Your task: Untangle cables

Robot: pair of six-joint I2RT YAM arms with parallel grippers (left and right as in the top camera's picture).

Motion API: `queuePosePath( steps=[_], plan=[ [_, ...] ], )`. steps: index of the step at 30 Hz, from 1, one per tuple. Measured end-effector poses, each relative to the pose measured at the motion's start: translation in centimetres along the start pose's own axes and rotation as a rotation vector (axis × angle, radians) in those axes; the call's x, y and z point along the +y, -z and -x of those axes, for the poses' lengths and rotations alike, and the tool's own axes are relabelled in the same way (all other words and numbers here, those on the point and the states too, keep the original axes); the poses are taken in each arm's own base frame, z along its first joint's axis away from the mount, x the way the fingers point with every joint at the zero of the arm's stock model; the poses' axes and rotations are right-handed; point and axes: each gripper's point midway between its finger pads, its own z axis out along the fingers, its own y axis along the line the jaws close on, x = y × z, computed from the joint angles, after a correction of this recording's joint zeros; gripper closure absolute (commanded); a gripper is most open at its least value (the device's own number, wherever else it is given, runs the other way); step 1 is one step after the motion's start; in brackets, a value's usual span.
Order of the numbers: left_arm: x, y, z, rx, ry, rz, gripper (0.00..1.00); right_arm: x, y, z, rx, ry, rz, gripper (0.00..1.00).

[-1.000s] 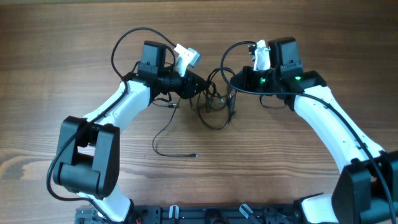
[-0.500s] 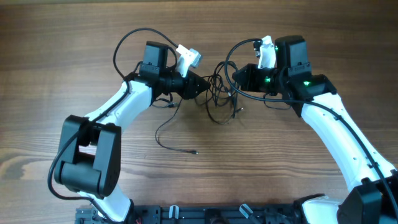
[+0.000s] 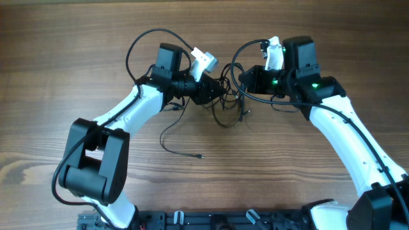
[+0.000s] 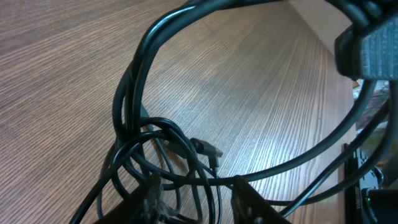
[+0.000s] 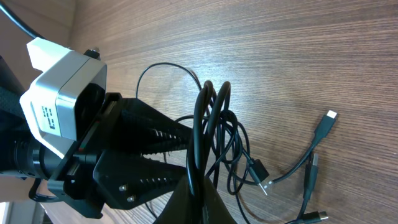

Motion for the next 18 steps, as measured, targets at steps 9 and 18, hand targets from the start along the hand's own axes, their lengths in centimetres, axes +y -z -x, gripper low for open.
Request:
queuePosePath(
  steps=[9,18],
  plan=[
    [0.7,0.1,-1.6,0.058,0.039,0.048,0.55,0.3,0.0,0.5,-0.020,0.001,0.010,0.95],
    [0.8,0.1,-1.8,0.066,0.042,0.055,0.50,0.6,0.0,0.6,-0.020,-0.006,0.026,0.95]
  ],
)
